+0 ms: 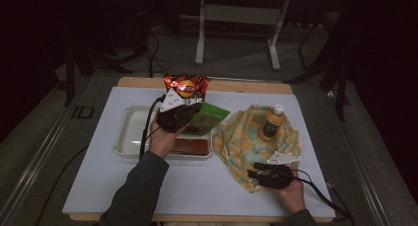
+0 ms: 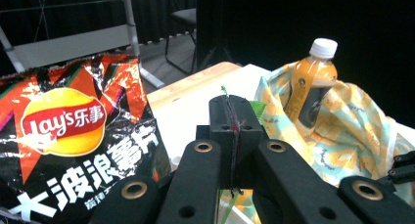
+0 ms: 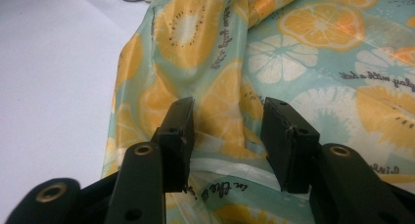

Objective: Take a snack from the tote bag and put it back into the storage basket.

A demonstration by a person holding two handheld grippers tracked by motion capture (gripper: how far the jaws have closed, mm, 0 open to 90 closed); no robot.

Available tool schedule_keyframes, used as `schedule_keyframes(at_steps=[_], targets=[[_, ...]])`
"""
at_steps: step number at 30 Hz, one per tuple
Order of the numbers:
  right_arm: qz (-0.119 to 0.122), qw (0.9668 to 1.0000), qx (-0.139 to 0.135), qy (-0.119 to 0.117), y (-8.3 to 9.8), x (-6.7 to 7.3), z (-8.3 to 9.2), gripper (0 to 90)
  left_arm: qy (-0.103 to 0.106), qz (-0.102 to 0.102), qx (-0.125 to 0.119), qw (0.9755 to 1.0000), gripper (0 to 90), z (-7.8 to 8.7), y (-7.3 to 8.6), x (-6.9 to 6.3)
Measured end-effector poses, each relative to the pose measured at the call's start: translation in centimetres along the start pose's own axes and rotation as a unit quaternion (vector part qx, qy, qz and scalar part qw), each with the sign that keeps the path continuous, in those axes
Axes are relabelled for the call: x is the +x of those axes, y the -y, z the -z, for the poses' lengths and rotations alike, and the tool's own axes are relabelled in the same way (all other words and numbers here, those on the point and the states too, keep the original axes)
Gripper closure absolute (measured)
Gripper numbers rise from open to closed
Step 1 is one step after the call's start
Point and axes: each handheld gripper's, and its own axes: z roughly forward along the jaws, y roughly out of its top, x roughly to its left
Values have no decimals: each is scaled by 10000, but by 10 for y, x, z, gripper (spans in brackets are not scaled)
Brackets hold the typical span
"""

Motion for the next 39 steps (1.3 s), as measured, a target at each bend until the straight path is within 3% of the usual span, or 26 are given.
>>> schedule_keyframes(at_steps=[11, 39], targets=[[-6, 10000, 5, -1, 0, 0, 0, 555, -131, 294, 112, 9994, 895, -2, 12, 18], [-12, 10000, 4, -2, 0, 0, 0, 555, -775, 571, 505, 9941, 889, 7, 30, 61]])
